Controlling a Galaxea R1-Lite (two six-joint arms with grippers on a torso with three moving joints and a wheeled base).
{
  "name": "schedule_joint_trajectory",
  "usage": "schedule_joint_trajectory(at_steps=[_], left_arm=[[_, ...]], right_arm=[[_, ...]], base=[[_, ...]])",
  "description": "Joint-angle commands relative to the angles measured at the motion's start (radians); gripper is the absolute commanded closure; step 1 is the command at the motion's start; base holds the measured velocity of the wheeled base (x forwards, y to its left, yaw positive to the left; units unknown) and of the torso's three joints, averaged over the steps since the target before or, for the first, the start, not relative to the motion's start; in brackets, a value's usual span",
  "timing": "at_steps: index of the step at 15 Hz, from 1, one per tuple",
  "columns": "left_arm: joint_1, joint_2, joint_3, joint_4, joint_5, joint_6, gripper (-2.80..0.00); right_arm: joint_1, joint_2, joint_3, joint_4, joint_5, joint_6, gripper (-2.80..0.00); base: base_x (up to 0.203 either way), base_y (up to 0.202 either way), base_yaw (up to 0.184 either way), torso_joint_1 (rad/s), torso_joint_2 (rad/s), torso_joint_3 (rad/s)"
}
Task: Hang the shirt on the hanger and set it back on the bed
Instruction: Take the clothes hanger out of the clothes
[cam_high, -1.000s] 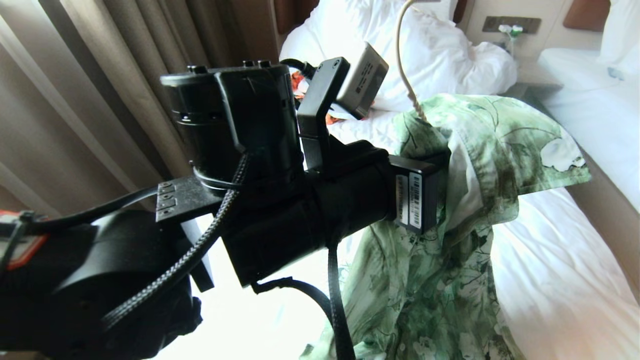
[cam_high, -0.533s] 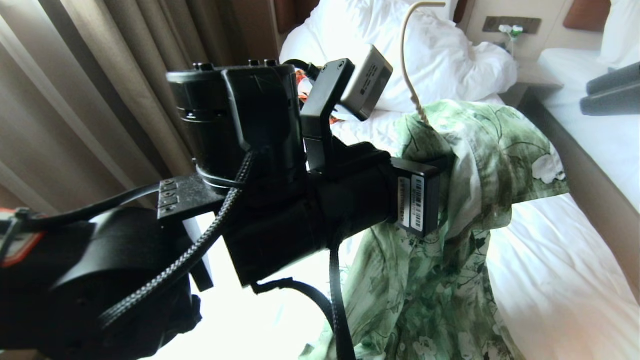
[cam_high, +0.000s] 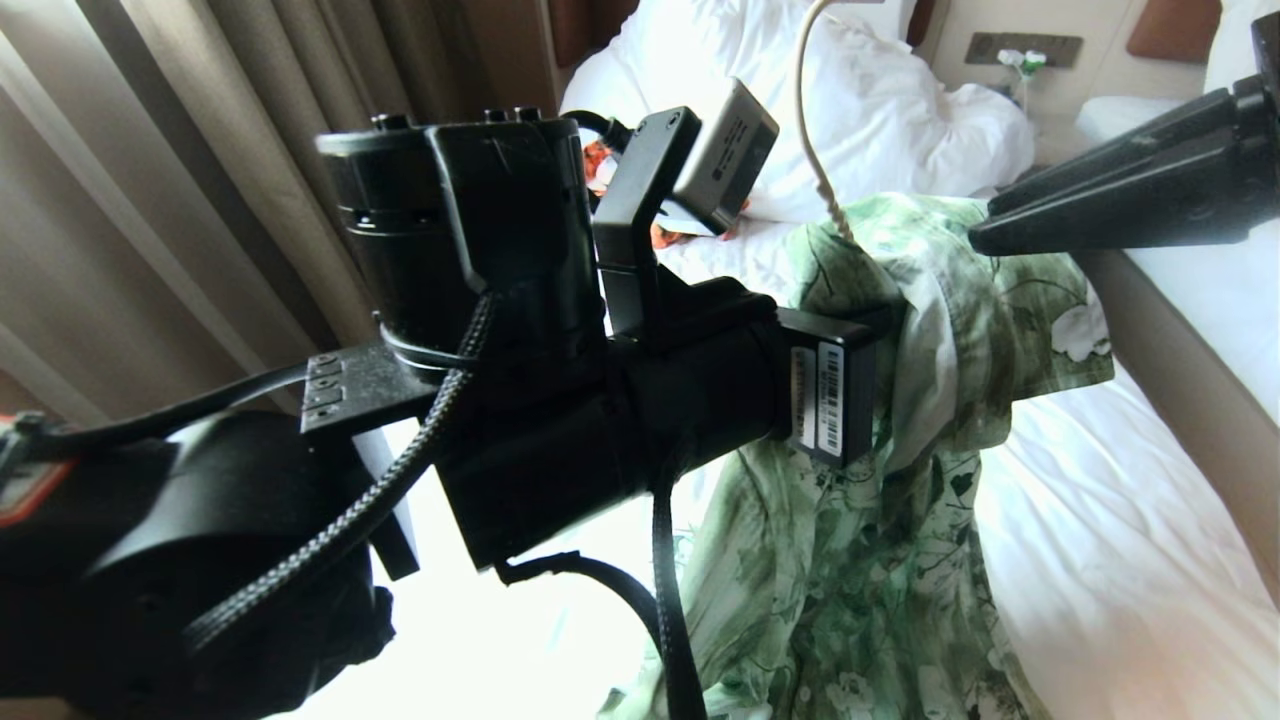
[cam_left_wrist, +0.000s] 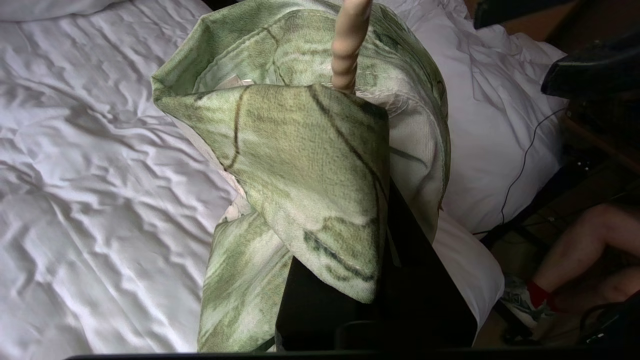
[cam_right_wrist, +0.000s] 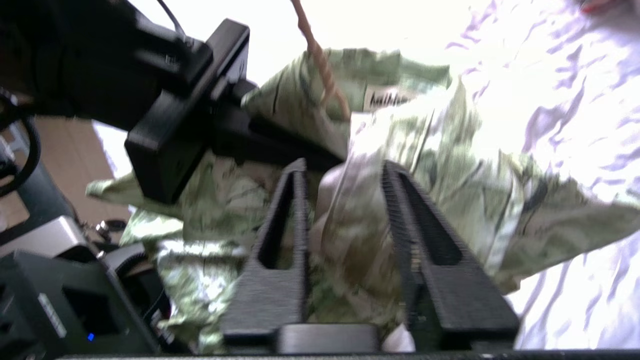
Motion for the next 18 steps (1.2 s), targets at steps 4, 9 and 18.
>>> schedule_joint_trajectory(at_steps=[4, 9, 18], left_arm=[[0.0, -0.016, 0.003, -0.003, 0.0, -0.001, 0.0], [0.0, -0.029, 0.007, -0.002, 0.0, -0.001, 0.0], [0.003, -0.042, 0.017, -0.003, -0.003, -0.004, 0.0]], right_arm=[[0.053, 0.062, 0.0, -0.07, -0.011, -0.016, -2.8], [0.063, 0.148, 0.004, -0.242, -0.039, -0.017, -2.8], [0.081, 0.177, 0.007, -0.336, -0.041, -0.004, 0.0]], base=[[0.0, 0.0, 0.0, 0.0, 0.0, 0.0], [0.0, 0.0, 0.0, 0.0, 0.0, 0.0], [0.0, 0.0, 0.0, 0.0, 0.0, 0.0]])
